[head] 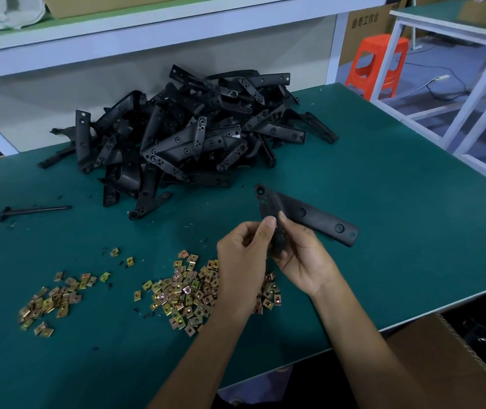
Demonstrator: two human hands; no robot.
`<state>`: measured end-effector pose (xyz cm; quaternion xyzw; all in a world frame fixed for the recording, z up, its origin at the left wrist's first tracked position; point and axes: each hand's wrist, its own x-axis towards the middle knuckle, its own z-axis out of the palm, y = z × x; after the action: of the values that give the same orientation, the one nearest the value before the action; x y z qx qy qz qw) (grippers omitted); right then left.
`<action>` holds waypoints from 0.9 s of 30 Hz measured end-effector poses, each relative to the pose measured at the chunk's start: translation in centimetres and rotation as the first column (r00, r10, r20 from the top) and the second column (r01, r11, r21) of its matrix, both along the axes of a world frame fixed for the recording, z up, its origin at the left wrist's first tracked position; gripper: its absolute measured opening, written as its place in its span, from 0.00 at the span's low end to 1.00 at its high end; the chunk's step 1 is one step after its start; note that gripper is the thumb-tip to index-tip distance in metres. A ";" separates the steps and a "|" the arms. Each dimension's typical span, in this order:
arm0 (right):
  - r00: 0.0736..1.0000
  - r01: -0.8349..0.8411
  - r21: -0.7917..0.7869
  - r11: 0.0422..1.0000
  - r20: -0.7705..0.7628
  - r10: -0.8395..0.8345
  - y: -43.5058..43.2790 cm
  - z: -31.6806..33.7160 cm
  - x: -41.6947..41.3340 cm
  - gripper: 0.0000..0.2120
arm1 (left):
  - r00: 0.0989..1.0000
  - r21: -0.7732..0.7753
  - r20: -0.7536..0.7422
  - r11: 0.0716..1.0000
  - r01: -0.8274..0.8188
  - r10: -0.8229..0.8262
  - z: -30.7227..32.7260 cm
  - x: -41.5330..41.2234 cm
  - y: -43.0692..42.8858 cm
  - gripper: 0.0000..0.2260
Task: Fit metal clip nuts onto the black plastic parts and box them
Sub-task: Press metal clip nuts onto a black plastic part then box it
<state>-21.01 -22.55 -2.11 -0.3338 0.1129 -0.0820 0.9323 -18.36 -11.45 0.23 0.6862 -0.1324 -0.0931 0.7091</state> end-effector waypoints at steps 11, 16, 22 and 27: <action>0.970 0.227 0.356 0.906 -0.004 -0.241 -1.9 0.0 0.1 0.10 | 0.848 0.885 0.280 0.463 -0.047 -0.450 -1.7 5.4 4.5 0.20; 0.981 0.187 0.343 0.921 -0.021 -0.191 -1.2 -0.2 0.4 0.09 | 0.845 0.880 0.285 0.472 -0.043 -0.454 -1.7 5.5 3.7 0.12; 0.987 0.142 0.354 0.925 0.020 -0.159 -1.0 0.3 0.2 0.12 | 0.873 0.870 0.213 0.491 0.035 -0.439 -1.3 6.5 4.6 0.10; 0.990 0.119 0.336 0.934 0.028 -0.136 -0.9 0.6 0.0 0.11 | 0.876 0.850 0.193 0.522 0.076 -0.443 -1.0 6.6 5.2 0.04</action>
<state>-21.01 -23.47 -1.53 -0.1610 0.1231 -0.1304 0.9705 -11.73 -6.22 -0.79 0.9106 -0.3139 -0.1136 0.2436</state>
